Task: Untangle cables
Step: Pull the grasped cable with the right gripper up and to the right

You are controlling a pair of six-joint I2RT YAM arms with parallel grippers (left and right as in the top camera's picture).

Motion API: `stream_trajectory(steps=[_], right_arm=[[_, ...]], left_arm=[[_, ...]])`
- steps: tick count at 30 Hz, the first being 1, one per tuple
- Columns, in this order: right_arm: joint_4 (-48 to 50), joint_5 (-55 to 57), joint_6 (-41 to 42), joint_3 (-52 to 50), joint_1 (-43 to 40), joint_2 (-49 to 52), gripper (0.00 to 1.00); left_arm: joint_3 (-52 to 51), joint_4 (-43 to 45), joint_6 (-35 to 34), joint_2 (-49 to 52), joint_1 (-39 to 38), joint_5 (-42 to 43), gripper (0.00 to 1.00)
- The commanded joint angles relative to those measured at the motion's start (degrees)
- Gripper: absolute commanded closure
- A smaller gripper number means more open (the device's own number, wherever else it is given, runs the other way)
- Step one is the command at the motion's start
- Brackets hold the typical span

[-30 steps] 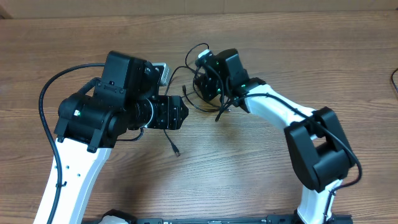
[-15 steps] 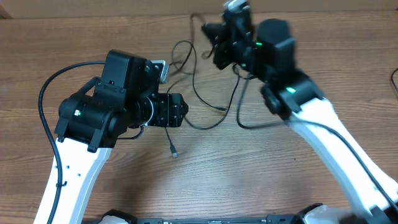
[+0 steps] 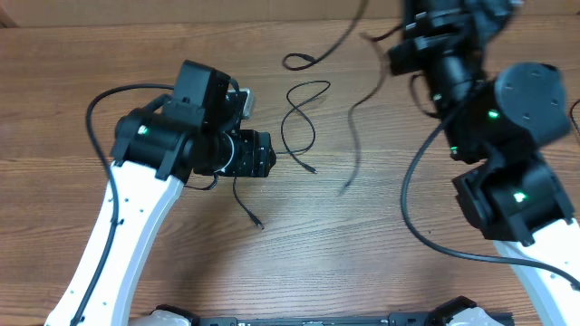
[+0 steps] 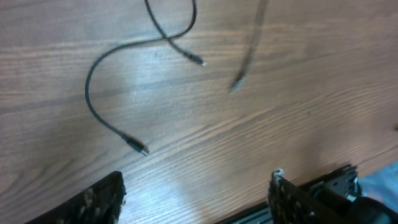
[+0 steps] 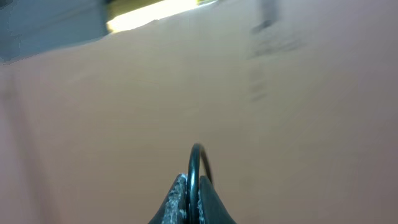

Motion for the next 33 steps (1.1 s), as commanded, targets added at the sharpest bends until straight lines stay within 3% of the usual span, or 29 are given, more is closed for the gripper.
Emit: stream_trajectory(steps=[1,7,10,17,24,33], right_arm=[[2.56,13.92,-4.94,1.44,-3.26,-1.22,0.96],[3.19,27.1,-15.82,1.44,-11.21,-2.23,0.96],[-0.5,28.22,-17.18,1.42,-17.33,-2.1,0.96],[-10.62,10.62,-16.31,1.42,-37.2,1.05,0.96],[-11.93,-4.66,-15.93,1.42,-58.58,10.21,0.96],[-7.02,-10.71,-15.91,1.42,-72.06,21.44,0.96]], left_arm=[[-0.11,-0.46,2.8,2.1,0.24,-0.57,0.29],[-0.11,-0.26,3.85,3.52,0.24,-0.55,0.31],[-0.11,0.48,3.82,3.5,0.24,-0.04,0.3],[-0.11,0.55,3.8,3.5,0.24,1.36,0.3],[-0.11,0.2,3.76,3.5,0.2,3.89,0.29],[-0.11,0.63,1.38,3.5,0.2,6.03,0.29]])
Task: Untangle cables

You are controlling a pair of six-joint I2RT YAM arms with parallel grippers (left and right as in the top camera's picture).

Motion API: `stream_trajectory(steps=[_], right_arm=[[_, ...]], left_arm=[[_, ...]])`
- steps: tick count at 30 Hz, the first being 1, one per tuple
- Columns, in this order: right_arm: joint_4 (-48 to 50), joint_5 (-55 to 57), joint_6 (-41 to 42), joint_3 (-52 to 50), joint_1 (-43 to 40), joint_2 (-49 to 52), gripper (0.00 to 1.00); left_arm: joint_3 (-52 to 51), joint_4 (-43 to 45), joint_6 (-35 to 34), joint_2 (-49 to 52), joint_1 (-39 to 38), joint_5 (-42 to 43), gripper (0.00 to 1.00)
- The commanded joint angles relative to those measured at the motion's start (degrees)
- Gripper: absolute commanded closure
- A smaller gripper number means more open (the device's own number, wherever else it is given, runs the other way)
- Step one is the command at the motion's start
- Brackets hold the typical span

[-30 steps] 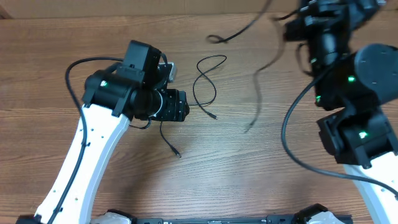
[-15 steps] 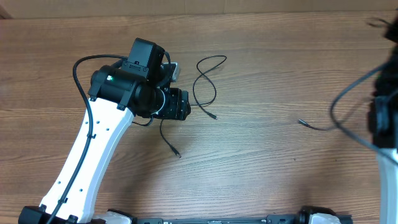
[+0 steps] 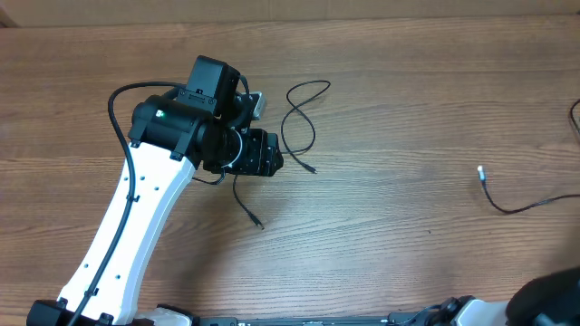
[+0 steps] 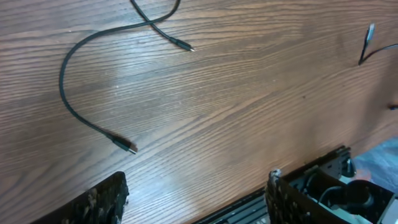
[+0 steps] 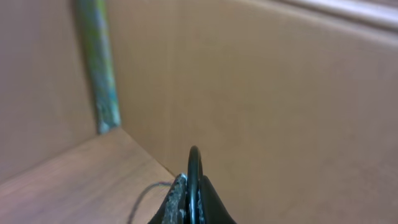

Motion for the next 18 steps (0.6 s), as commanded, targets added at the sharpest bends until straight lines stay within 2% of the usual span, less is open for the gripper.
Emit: stream_trajectory(steps=[1,2,3,4,5,12,18], right_arm=[[0.7,-2.14,0.63,1.22,-2.34,2.14,0.96],[0.72,-1.16,1.99,1.22,-2.75,2.78,0.96],[0.55,-0.57,3.23,1.22,-3.15,3.41,0.73],[0.09,-0.7,4.0,1.22,-3.41,3.74,0.07],[-0.11,-1.07,4.24,1.22,-3.5,3.93,0.0],[-5.2,-4.57,5.03,1.25,-0.66,1.2,0.0],[-17.51,-19.04,5.01,1.16,4.37,-0.72,0.0]], left_arm=[[0.0,0.39,-1.77,-0.04,0.2,1.46,0.29],[0.0,0.39,-1.86,-0.04,0.2,1.51,0.29],[0.0,0.39,-1.95,-0.04,0.2,1.55,0.29],[0.0,0.39,-1.92,-0.04,0.2,1.75,0.29],[0.0,0.39,-1.95,-0.04,0.2,1.77,0.29],[0.0,0.02,-1.66,-0.04,0.2,2.29,0.29],[0.02,0.02,-1.66,-0.04,0.2,2.82,0.29]])
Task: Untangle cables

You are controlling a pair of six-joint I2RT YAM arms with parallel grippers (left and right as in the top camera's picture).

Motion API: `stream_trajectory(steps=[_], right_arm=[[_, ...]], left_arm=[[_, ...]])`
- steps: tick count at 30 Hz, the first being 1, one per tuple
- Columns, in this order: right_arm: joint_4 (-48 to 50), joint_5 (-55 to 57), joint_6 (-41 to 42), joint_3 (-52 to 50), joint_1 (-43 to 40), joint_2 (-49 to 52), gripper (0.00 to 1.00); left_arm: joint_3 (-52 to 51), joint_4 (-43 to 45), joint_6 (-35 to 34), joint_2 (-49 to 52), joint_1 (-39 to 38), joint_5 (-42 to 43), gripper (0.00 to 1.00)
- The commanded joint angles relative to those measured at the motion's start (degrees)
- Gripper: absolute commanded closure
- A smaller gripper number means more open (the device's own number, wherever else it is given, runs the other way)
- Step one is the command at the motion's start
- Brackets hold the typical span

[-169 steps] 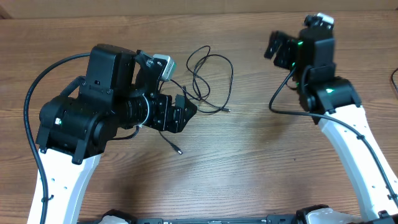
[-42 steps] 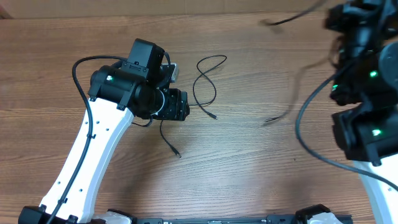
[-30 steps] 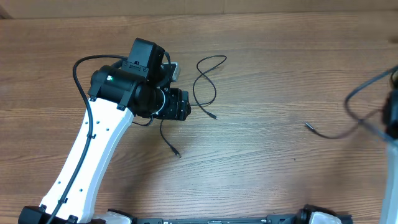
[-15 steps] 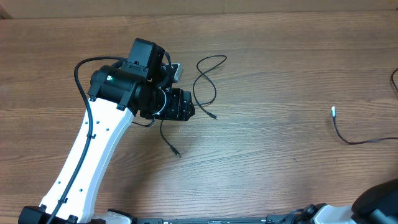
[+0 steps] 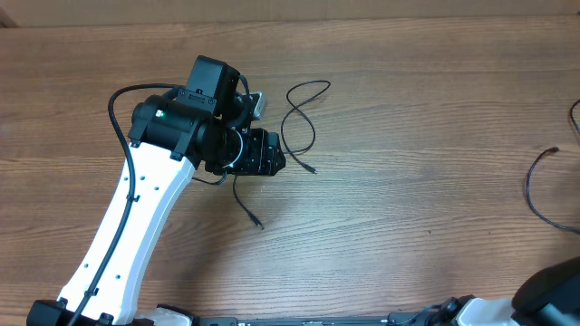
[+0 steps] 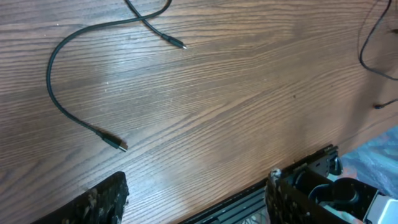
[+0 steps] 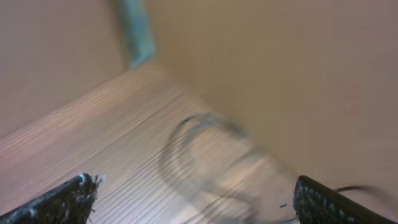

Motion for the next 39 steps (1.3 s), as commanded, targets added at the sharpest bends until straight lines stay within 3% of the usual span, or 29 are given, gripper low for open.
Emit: stream_trajectory(steps=[1,8,17,24,28,34,38,39], right_arm=[[-4.02,-11.91,0.57,1.07,3.08,-2.03,0.0],[-14.8,-12.85,1.4,0.44,5.7,-0.17,0.0],[-25.51,-5.4,7.45,0.33,5.66,5.22,0.0],[-30.47,-0.9,19.3,0.15,5.66,11.58,0.0],[-27.58,-0.92,19.96,-3.41,5.66,12.41,0.0],[-17.53,-0.94,7.87,-12.37,5.66,12.44,0.0],[-9.57,-0.92,7.98,-18.05,5.66,12.52,0.0],[-7.5,-0.94,7.98,-19.26,5.66,12.57,0.06]], left_arm=[[0.02,-0.02,-0.33,-0.04,0.2,1.31,0.29],[0.02,-1.81,2.73,-0.04,0.2,5.38,0.29],[0.02,-2.64,3.78,-0.04,0.2,5.35,0.29],[0.02,-2.97,3.76,-0.04,0.2,5.35,0.3],[0.02,-3.04,3.78,-0.04,0.2,5.33,0.29],[0.02,-2.97,3.98,-0.04,0.2,5.33,0.29],[0.02,-2.47,3.93,-0.04,0.2,5.35,0.28],[0.02,-2.32,3.96,-0.04,0.2,5.35,0.28]])
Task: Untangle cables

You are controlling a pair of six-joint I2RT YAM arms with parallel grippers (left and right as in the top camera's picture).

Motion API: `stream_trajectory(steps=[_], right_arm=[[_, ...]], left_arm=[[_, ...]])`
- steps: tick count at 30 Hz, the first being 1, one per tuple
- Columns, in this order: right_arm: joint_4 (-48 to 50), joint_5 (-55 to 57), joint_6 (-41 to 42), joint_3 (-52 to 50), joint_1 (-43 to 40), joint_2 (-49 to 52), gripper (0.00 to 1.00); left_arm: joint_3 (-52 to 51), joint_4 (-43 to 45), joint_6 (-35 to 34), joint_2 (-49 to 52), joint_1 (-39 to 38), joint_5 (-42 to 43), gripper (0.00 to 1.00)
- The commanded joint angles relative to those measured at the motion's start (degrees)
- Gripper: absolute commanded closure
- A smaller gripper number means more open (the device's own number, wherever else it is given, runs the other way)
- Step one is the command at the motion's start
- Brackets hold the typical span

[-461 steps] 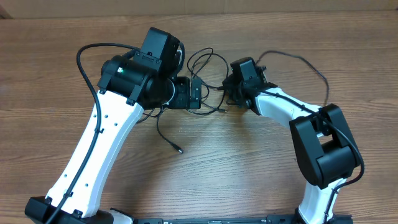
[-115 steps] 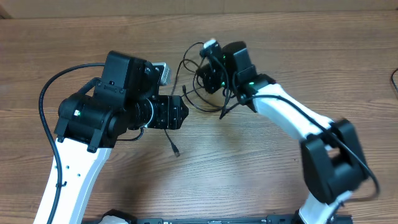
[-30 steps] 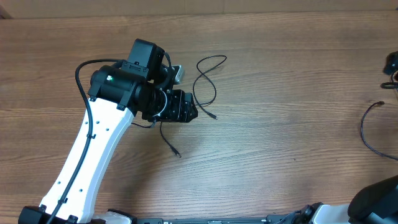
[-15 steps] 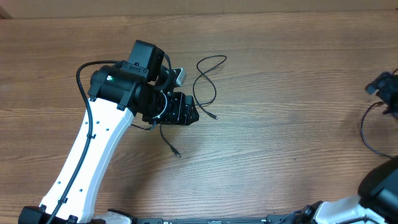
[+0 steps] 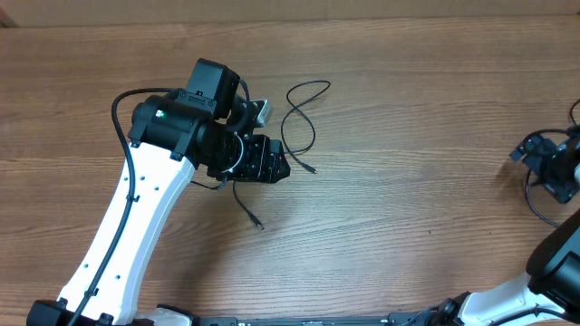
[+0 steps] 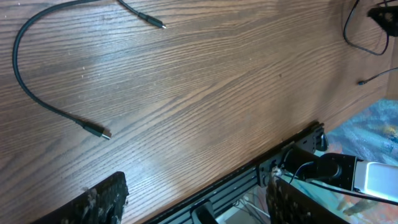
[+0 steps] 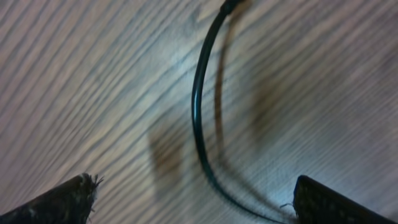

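Observation:
One black cable (image 5: pixel 288 116) lies looped at the table's middle; its two plug ends (image 6: pixel 102 132) rest on the wood in front of my left gripper (image 5: pixel 272 163). That gripper (image 6: pixel 196 208) is open, with nothing between its fingers. A second black cable (image 5: pixel 533 201) lies apart at the right edge. My right gripper (image 5: pixel 536 156) hovers just over it, open. In the right wrist view this cable (image 7: pixel 199 112) curves across the wood between the spread fingers (image 7: pixel 68 199), touched by neither.
The wooden table (image 5: pixel 408 109) ends at a front edge with a metal frame rail (image 6: pixel 249 180) below it. My right arm's base (image 6: pixel 348 174) and blue plastic (image 6: pixel 376 121) sit past that edge.
My right gripper, open then and out of the overhead view, now sits low over the cable at the right edge. The left wrist view has shifted slightly; the middle cable has not moved.
My right gripper was shut on a cable held high at the back, near the looped one. Then it held that cable far to the right. Then it was open, with the cable lying at the right edge. Now it is close over that cable.

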Motion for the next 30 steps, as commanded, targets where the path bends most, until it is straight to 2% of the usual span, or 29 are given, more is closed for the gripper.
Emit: stream_trajectory(steps=[1,2,3,5,7,8,9,10,12,22,27,30], right_arm=[[4.87,0.33,-1.92,-3.69,-0.13,0.17,0.23],[6.73,0.33,-1.92,-4.7,-0.15,0.2,0.48],[8.48,0.33,-1.88,-5.55,-0.15,0.24,0.6],[11.56,0.33,-1.7,-6.97,-0.13,0.35,0.6],[13.64,0.33,-1.7,-7.82,-0.13,0.57,0.65],[14.49,0.33,-1.7,-8.17,-0.15,0.72,0.64],[15.28,0.35,-1.73,-8.44,-0.15,1.01,0.58],[15.69,0.35,-1.73,-8.46,-0.15,1.4,0.58],[16.28,0.37,-1.7,-8.46,-0.15,2.27,0.96],[19.67,-0.13,-1.73,-6.84,-0.15,3.43,0.96],[19.3,0.74,-1.05,-0.42,-1.14,3.43,0.96],[18.51,6.14,2.8,4.85,-3.08,3.43,0.96]], left_arm=[[0.02,0.57,1.05,-0.04,0.2,0.83,0.28],[0.02,0.61,1.05,-0.04,0.2,0.83,0.28],[0.02,0.66,1.05,-0.04,0.2,0.83,0.28],[0.02,0.9,1.03,-0.04,0.2,0.83,0.28],[0.02,1.51,0.59,-0.04,0.2,0.83,0.28],[0.02,1.81,0.09,-0.04,0.2,0.83,0.28],[0.02,2.19,-0.35,-0.04,0.2,0.83,0.28],[0.02,2.54,-0.5,-0.04,0.2,0.85,0.28],[0.02,2.99,-0.92,-0.04,0.2,0.87,0.28],[0.02,2.97,-1.57,-0.04,0.2,0.87,0.28],[0.02,2.51,-1.99,-0.04,0.2,0.92,0.28],[0.02,1.03,-1.97,-0.04,0.2,0.9,0.28]])
